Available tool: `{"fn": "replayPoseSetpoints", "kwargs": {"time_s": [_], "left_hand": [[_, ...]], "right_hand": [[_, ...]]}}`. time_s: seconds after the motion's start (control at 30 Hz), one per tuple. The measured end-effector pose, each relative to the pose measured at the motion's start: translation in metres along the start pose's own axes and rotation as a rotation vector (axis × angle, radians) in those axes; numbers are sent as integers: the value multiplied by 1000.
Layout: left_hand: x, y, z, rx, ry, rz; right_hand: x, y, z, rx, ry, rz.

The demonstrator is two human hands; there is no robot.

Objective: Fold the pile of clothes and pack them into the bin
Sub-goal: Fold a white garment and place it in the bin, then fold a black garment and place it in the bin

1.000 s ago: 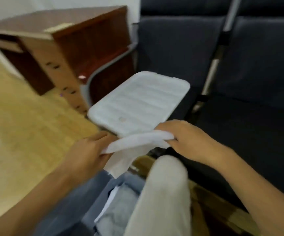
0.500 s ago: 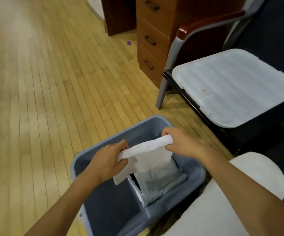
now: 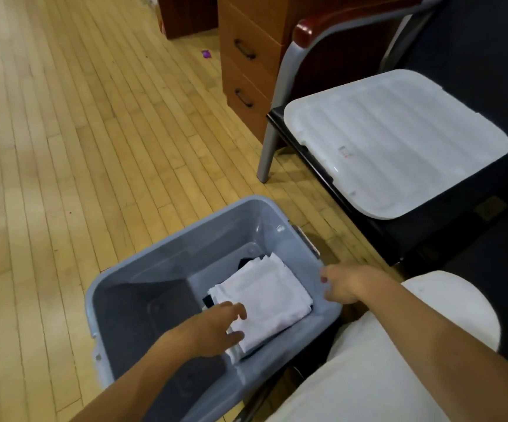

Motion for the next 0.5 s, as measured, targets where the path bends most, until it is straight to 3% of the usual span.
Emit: {"fn": "replayPoseSetpoints", "kwargs": {"time_s": [0.17, 0.3, 0.37, 0.5], "left_hand": [[6, -39, 44, -17, -200, -76], [13, -108, 86, 18, -408, -246], [20, -156, 103, 71, -439, -328], [39, -271, 115, 254, -423, -484]], "right_hand": [[-24, -20, 12, 159, -407, 132], [-63, -55, 6, 516, -630, 314], [-88, -81, -7, 639, -723, 370], [-138, -153, -60, 736, -931, 265]]}}
Point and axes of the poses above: each hand's wrist, its own x-axis towards the middle knuckle, its own z-axis out of the back of the hand, y = z × x, the point moved 1 cm from there along x, towards the middle knuckle, and after that the axes turned 12 degrees about y, right-handed, at the moved point
